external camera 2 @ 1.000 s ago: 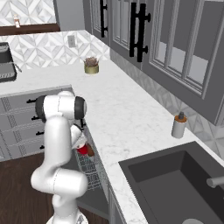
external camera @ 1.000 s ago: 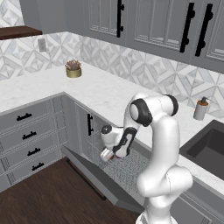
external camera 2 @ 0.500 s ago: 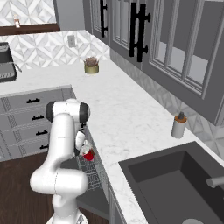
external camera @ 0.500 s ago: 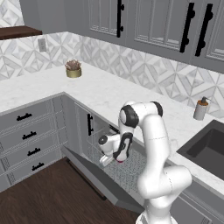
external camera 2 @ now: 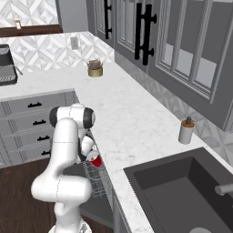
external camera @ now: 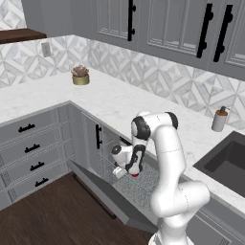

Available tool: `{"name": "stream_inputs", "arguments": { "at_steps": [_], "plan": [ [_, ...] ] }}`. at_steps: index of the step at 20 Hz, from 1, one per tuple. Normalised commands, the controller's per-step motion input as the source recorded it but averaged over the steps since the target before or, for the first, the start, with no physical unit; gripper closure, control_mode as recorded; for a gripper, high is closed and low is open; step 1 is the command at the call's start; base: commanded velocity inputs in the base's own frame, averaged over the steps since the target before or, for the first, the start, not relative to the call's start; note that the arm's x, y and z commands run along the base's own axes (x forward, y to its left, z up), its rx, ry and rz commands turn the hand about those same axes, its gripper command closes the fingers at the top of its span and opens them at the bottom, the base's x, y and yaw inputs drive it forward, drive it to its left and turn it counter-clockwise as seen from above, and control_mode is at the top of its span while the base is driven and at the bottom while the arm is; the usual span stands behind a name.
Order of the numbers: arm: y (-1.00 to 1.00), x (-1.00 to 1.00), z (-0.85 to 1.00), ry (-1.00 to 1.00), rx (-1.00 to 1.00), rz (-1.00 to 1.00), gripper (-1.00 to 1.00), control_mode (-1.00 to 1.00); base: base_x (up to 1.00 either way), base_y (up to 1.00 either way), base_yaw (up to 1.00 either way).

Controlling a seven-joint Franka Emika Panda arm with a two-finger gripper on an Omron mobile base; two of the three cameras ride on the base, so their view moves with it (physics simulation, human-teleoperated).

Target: Pick up the cup and bowl from the counter, place them in the dishwasher, and close the dishwasher door.

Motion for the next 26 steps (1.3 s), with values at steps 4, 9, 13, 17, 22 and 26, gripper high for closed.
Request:
{"name": "stream_inputs", "arguments": {
  "at_steps": [4, 9, 13, 17, 22, 26],
  "plan": [
    [0.01, -0.23, -0.66, 0.0, 0.0, -0.03, -1.0, -1.0, 0.0, 0.0, 0.0],
    [0.01, -0.34, -0.37, -0.02, 0.0, 0.0, -1.0, -1.0, 0.0, 0.0, 0.0],
    [0.0, -0.66, 0.22, -0.19, 0.0, 0.0, -1.0, -1.0, 0.0, 0.0, 0.0],
    [0.17, -0.78, 0.93, -0.19, 0.0, 0.0, -1.0, -1.0, 0.0, 0.0, 0.0],
    [0.48, -0.79, 1.0, -0.07, 0.0, 0.0, -1.0, -1.0, 0.0, 0.0, 0.0],
    [0.88, -0.62, 1.0, 0.03, 0.0, 0.01, -1.0, -1.0, 0.0, 0.0, 0.0]
  ]
}}
